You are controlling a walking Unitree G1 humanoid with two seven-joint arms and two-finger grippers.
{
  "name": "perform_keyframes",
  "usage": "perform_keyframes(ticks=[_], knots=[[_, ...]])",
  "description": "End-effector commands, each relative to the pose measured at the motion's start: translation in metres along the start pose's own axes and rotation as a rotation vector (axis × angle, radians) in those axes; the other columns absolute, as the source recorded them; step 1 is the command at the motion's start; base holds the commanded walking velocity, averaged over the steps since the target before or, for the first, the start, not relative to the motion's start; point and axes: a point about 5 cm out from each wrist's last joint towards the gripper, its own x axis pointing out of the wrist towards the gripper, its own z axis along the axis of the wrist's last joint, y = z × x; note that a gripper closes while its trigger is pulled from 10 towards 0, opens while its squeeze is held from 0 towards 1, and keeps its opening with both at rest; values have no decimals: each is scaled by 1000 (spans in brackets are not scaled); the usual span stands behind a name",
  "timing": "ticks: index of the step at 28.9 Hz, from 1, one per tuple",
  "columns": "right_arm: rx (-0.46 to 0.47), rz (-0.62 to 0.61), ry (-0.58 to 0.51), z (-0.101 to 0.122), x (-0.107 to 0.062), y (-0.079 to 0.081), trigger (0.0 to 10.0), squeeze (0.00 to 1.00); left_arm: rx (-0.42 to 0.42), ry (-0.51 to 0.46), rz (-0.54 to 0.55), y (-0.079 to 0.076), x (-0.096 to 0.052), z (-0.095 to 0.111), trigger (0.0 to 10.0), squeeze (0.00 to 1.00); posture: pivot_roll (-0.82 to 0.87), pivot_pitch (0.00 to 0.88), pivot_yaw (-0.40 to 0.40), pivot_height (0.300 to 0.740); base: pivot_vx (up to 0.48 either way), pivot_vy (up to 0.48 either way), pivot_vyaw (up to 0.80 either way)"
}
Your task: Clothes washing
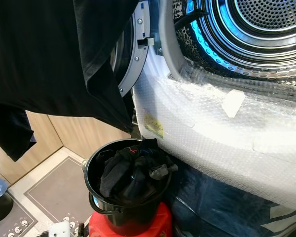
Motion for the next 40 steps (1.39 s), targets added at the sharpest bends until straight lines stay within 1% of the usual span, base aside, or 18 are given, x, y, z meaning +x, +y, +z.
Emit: perform_keyframes(ticks=[1, 2, 4, 9, 11, 14, 17, 18, 20, 21, 22, 25, 26, 27, 29, 33, 37, 40], knots=[[-30, 12, 5, 2, 1, 1, 10000, 0, 1, -63, 9, 2, -3, 5, 10000, 0, 46, 0, -11, 740, 0, 0, 0], [-44, 15, 1, 5, 1, 0, 10000, 0, 2, -120, 4, 2, -5, 11, 10000, 0, 69, 0, -29, 740, 0, 0, 0], [-51, 15, -2, 7, 1, -1, 10000, 0, 10, -165, -2, 2, -7, 15, 10000, 0, 83, 0, -40, 740, 0, 0, 0], [-82, 23, -15, 16, 2, -2, 10000, 0, 23, -329, -14, 3, -13, 36, 10000, 0, 107, 0, -60, 740, 0, 0, 0], [-87, 24, -17, 17, 3, -2, 10000, 0, 31, -350, -20, 2, -15, 38, 10000, 0, 111, 0, -61, 740, 0, 0, 0], [-98, 28, -24, 22, 3, -2, 10000, 0, 71, -401, -48, -8, -16, 46, 10000, 0, 124, 0, -64, 740, 0, 0, 0], [-100, 30, -27, 23, 4, -1, 10000, 0, 101, -429, -47, -11, -16, 51, 10000, 0, 123, 0, -64, 740, 0, 0, 0], [-100, 32, -29, 24, 4, -1, 10000, 0, 103, -452, -51, -13, -16, 55, 10000, 0, 123, 0, -64, 740, 0, 0, 0], [-101, 40, -33, 25, 4, 2, 10000, 0, 150, -553, -81, -20, -17, 73, 10000, 0, 123, 0, -61, 740, 0, 0, 0], [-101, 41, -33, 25, 4, 3, 10000, 0, 162, -577, -82, -21, -17, 78, 10000, 0, 120, 0, -59, 740, 0, 0, 0], [-101, 41, -33, 25, 4, 3, 10000, 0, 162, -577, -82, -21, -17, 78, 10000, 0, 120, 0, -59, 740, 0, 0, 0], [-95, 43, -34, 25, 4, 4, 10000, 0, 166, -638, -82, -23, -15, 93, 10000, 0, 116, 0, -55, 740, 0, 0, 0], [-92, 44, -35, 24, 4, 4, 10000, 0, 162, -683, -94, -25, -12, 104, 10000, 0, 111, 0, -52, 740, 0, 0, 0], [-92, 44, -35, 24, 4, 4, 10000, 0, 162, -683, -94, -25, -12, 104, 10000, 0, 111, 0, -52, 740, 0, 0, 0], [-88, 43, -34, 23, 4, 4, 10000, 0, 161, -736, -93, -26, -10, 118, 10000, 0, 107, 0, -48, 740, 0, 0, 0], [-82, 42, -34, 22, 4, 4, 10000, 0, 157, -779, -108, -30, -9, 131, 10000, 0, 99, 0, -44, 740, 0, 0, 0], [-75, 41, -35, 22, 4, 4, 10000, 0, 151, -820, -171, -39, -9, 145, 10000, 0, 95, 0, -43, 740, 0, 0, 0], [-72, 41, -36, 22, 4, 5, 10000, 0, 188, -861, -259, -48, -9, 154, 10000, 0, 95, 0, -42, 740, 0, 0, 0]])
